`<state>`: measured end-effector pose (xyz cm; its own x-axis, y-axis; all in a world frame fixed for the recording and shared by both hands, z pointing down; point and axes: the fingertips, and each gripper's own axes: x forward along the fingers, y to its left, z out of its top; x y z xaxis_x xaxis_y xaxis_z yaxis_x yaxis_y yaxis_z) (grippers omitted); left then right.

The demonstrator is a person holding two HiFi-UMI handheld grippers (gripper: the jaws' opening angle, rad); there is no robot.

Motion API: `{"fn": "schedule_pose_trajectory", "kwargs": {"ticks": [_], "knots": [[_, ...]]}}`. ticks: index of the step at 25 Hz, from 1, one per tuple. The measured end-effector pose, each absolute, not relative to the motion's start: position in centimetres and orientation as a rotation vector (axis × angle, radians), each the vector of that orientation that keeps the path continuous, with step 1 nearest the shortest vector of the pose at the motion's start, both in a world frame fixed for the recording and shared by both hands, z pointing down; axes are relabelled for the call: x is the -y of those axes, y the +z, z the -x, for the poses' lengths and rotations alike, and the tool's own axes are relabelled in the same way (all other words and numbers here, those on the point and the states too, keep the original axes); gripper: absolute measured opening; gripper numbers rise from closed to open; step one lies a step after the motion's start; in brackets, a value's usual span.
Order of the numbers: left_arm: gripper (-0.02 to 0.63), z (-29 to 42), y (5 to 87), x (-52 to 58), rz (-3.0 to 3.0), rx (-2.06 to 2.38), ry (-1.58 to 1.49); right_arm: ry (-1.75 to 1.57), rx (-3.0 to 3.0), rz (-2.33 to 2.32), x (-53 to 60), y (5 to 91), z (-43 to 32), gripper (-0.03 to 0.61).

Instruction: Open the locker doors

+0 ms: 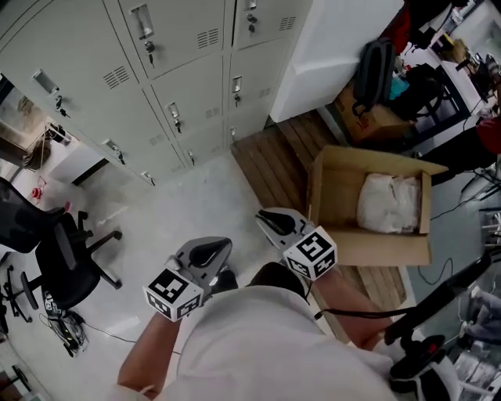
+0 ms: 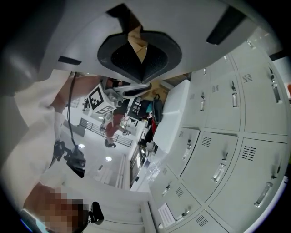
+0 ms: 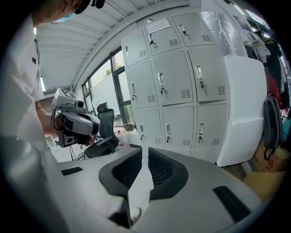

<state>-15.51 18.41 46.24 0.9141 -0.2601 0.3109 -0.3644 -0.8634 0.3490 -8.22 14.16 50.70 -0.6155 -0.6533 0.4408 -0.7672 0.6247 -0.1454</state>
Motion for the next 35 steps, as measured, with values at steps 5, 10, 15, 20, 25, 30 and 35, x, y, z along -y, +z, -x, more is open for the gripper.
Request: {"fn": "schedule_pose_trajectory", "kwargs": {"ticks": [5,10,15,20,25,30,35], "knots": [[0.011,19.0,46.9,-14.1,-2.631,0.483,0.353,0.455,2.477,-1.180,-9.0,51.1,10.3,0.020],[0.011,19.4,47.3,-10.1,-2.602,0.541,0.318,0.431,2.454,-1.179,-2.4,52.5,9.2,0.020],[0.011,19.0,47.7,-5.2,-2.549,0.630,0.333,0.425,2.434,-1.176,5.3,54.4,6.9,0.020],[0.011,16.9,47.7,1.2,-2.512,0.729,0.347,0.376,2.419,-1.138,14.3,56.6,4.2,0.021],[0.011,14.6,47.8,6.3,-2.478,0.798,0.369,0.428,2.401,-1.140,22.0,60.1,1.2,0.023],[0.011,12.8,48.3,9.6,-2.426,0.846,0.361,0.538,2.386,-1.141,27.9,64.1,-0.8,0.097],[0.011,11.7,48.5,11.7,-2.386,0.910,0.361,0.532,2.385,-1.095,32.1,66.5,-0.6,0.097]]}}
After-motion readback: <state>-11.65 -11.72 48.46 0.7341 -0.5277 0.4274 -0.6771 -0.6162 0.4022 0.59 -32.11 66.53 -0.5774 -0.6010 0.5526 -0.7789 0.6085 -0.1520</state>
